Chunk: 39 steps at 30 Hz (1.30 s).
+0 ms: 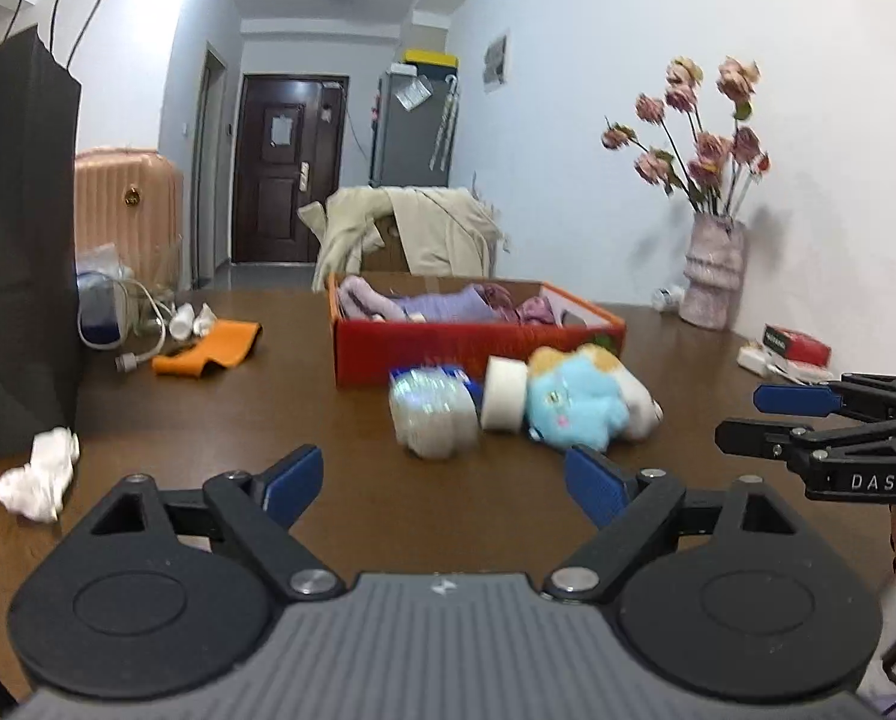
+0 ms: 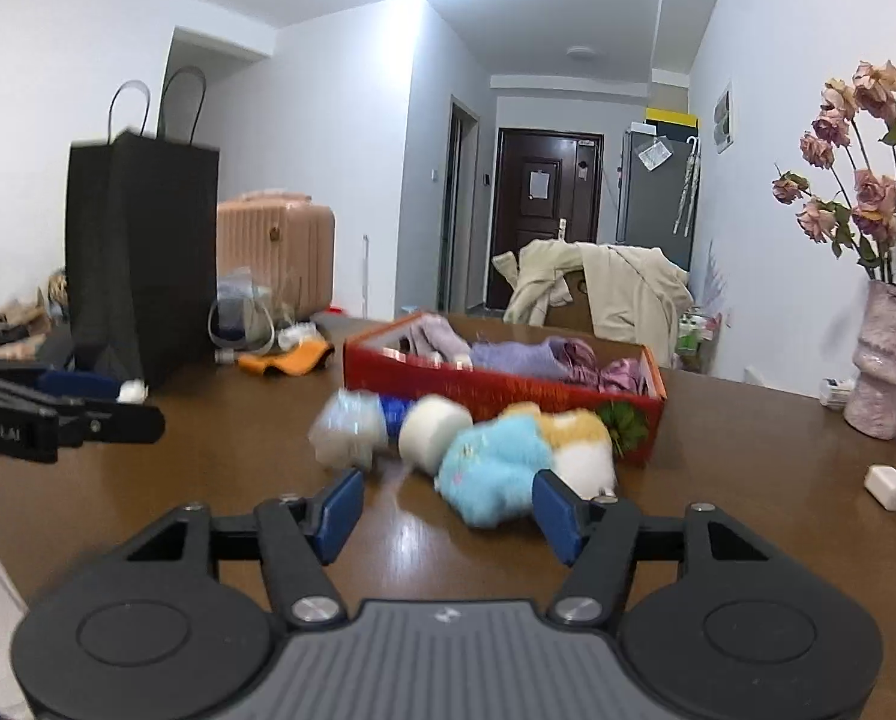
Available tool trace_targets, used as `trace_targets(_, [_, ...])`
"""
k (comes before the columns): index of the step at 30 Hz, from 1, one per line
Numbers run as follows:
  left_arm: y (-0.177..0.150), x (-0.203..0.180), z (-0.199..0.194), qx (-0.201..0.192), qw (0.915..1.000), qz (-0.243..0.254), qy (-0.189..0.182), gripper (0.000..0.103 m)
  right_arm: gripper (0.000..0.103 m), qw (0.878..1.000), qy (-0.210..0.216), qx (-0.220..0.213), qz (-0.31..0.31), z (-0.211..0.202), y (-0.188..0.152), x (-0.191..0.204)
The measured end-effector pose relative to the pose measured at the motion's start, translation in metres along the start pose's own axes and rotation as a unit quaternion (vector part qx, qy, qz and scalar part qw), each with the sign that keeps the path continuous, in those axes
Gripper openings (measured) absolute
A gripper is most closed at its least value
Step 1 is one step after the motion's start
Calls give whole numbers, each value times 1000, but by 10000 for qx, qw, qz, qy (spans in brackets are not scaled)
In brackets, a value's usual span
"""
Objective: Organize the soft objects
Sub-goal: 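Grasp the clear iridescent bag with the left gripper while the right gripper grasps the white foam ball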
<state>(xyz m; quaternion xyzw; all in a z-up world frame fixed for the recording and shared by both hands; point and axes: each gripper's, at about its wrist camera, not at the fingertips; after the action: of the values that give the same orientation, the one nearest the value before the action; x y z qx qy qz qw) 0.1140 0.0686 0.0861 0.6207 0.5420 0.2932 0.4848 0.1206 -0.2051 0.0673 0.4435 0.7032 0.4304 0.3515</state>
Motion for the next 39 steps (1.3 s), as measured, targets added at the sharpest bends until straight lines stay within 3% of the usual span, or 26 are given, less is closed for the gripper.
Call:
trace_targets(6, [6,0,9,-54,10000,-63,40,89,62,9999,88,24,124,-4,-10,0])
trace_targets(12, [0,-1,30,221,9996,-198,-43,89,62,9997,135,141,174,9,-14,-4])
trace_targets(21, [18,9,98,495,9984,-275,30,88,62,9992,160,363,-27,61,5,-18])
trace_targets(26, [36,20,159,850,9944,-621,-26,79,61,9978,327,425,-401,114,30,-23])
trace_targets(31, [35,36,189,1142,9888,-941,-181,49,49,9932,706,858,-345,180,47,-31])
trace_targets(36, [36,66,188,924,9841,-1517,-85,43,46,9881,1265,784,-401,217,51,-16])
trace_targets(39, [37,74,191,917,9819,-1656,98,43,56,9883,1439,427,-256,217,54,-20])
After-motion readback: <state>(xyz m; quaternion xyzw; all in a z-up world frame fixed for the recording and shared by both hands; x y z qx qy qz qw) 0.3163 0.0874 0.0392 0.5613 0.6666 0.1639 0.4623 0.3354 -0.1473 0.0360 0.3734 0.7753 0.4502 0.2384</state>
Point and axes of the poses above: each gripper's, at about its wrist camera, not at the fingertips, and z roughly the way its jaws point, x to its left, y to its top, and after that the axes turned 5 degrees about -z, right-handed
